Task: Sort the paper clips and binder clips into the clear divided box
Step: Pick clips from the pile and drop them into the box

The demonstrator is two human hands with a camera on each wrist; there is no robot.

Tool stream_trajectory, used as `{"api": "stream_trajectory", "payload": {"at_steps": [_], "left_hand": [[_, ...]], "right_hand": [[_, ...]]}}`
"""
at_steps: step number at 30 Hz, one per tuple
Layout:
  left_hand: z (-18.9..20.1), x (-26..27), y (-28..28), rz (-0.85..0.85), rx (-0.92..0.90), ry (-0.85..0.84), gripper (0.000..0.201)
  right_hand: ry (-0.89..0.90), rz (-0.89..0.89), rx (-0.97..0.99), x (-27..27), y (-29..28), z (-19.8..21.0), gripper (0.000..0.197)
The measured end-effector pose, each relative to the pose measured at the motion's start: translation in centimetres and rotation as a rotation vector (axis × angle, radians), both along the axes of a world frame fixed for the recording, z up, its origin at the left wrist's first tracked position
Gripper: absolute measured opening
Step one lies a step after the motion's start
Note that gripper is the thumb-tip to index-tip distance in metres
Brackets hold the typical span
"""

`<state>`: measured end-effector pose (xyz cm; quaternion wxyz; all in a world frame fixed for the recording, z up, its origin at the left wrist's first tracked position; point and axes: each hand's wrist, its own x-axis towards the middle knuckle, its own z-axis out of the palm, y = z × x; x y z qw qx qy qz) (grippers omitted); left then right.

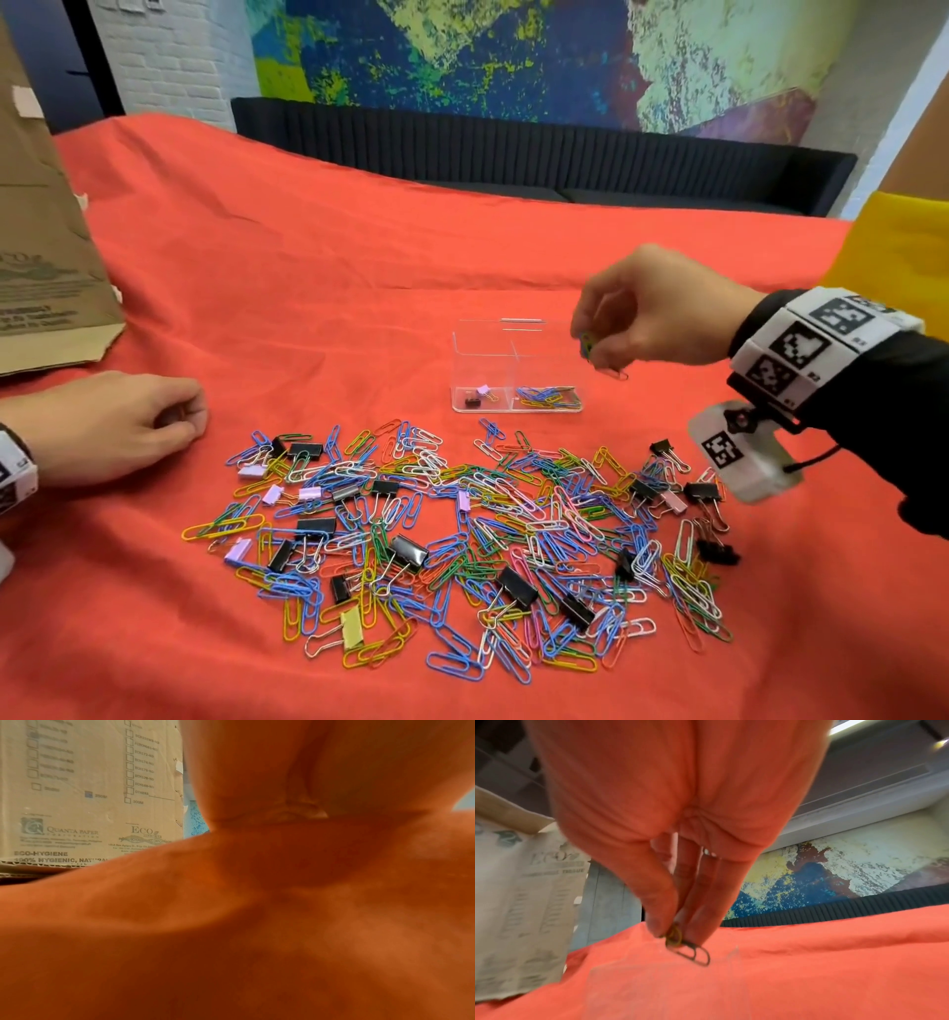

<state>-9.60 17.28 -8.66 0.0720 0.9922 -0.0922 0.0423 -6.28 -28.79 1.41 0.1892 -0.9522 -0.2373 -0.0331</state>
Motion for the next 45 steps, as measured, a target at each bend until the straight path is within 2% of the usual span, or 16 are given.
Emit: {"api": "stream_trajectory", "payload": {"at_steps": [3, 5, 9, 12, 20, 27, 30, 32, 34, 39, 45], "left_hand": [[0.1, 0.0, -0.1, -0.01, 0.0, 0.018, 0.033], [0.1, 0.1, 0.0, -0.001, 0.014, 0.019, 0.031], [0.0, 0.2, 0.3, -0.001, 0.04, 0.037, 0.025], [0.0, 0.3, 0.4, 0.0, 0.062, 0.051, 0.014], [0.1, 0.5, 0.3, 0.015, 0.103, 0.058, 0.013], [0.3, 0.2, 0.0, 0.021, 0.121, 0.059, 0.014], [0.3, 0.3, 0.0, 0.021, 0.115, 0.056, 0.015], [0.2, 0.3, 0.2, 0.015, 0.105, 0.053, 0.015], [0.1, 0.4, 0.3, 0.007, 0.102, 0.052, 0.016], [0.3, 0.3, 0.3, 0.007, 0.106, 0.058, 0.016], [0.4, 0.2, 0.2, 0.005, 0.111, 0.058, 0.017]], "right_hand": [[-0.203, -0.062, 0.064, 1.4, 0.7, 0.9, 0.025], [-0.254, -0.082, 0.066, 2.2, 1.5, 0.8, 0.024], [-0.207, -0.077, 0.014, 2.8, 3.0, -0.7, 0.021], [-0.206, -0.07, -0.06, 2.8, 3.3, -1.6, 0.021], [-0.299, -0.029, -0.124, 1.4, 2.6, -1.0, 0.018], [-0.042, 0.19, -0.281, -2.0, 5.5, -3.4, 0.013], [0.03, 0.231, -0.336, -2.3, 6.6, -4.4, 0.026], [0.038, 0.252, -0.395, -2.4, 7.1, -5.0, 0.036], [0.028, 0.264, -0.421, -2.5, 7.4, -5.5, 0.038], [0.06, 0.264, -0.391, -2.6, 8.0, -5.9, 0.022], [0.072, 0.239, -0.397, -2.5, 7.6, -5.7, 0.025]]}}
